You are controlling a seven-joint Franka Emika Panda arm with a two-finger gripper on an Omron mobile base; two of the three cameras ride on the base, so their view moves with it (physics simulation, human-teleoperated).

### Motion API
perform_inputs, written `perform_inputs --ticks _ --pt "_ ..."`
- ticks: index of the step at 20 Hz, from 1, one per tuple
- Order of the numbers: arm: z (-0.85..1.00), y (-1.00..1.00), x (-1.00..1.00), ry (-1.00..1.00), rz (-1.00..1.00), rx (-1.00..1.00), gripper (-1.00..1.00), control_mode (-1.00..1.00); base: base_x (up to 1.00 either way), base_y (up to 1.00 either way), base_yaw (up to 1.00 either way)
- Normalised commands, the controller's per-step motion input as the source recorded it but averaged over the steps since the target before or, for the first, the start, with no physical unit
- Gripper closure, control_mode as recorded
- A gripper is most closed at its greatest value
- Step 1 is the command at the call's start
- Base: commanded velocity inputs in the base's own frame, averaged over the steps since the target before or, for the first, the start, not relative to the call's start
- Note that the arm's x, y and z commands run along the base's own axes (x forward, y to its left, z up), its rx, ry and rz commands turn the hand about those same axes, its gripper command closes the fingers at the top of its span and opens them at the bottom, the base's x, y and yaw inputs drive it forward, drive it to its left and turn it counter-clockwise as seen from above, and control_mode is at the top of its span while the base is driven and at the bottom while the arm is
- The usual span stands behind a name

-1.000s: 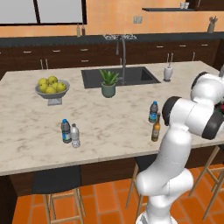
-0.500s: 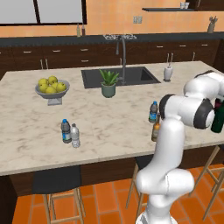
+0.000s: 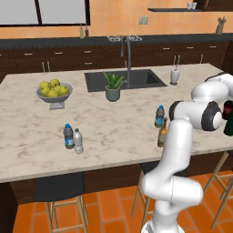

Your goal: Move the plastic bottles in the middle to the plastics group, and the glass bottles in the middle to the glass group.

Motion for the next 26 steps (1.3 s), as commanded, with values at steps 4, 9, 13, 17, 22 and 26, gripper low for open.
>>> perform_inputs --ticks 4,9,13,17,22,26 --pt "-0.13 -0.17 0.09 0.00 -0.02 0.00 1.00 -1.00 0.00 0.00 0.00" --pt "-0.29 -0.02 0.00 0.00 0.00 0.00 1.00 -1.00 0.00 0.00 0.00" --pt "-0.35 0.00 0.00 -0.03 0.00 -0.02 1.00 -1.00 0.00 0.00 0.00" --pt "-0.12 0.00 0.07 -0.04 -0.01 -0.02 1.00 -1.00 0.00 0.00 0.00" --pt "0.00 0.06 0.03 -0.04 -0.01 -0.02 -1.00 -1.00 0.00 0.00 0.00" --pt "-0.01 0.20 0.00 -0.01 0.00 -0.03 -1.00 -1.00 0.00 0.00 0.00"
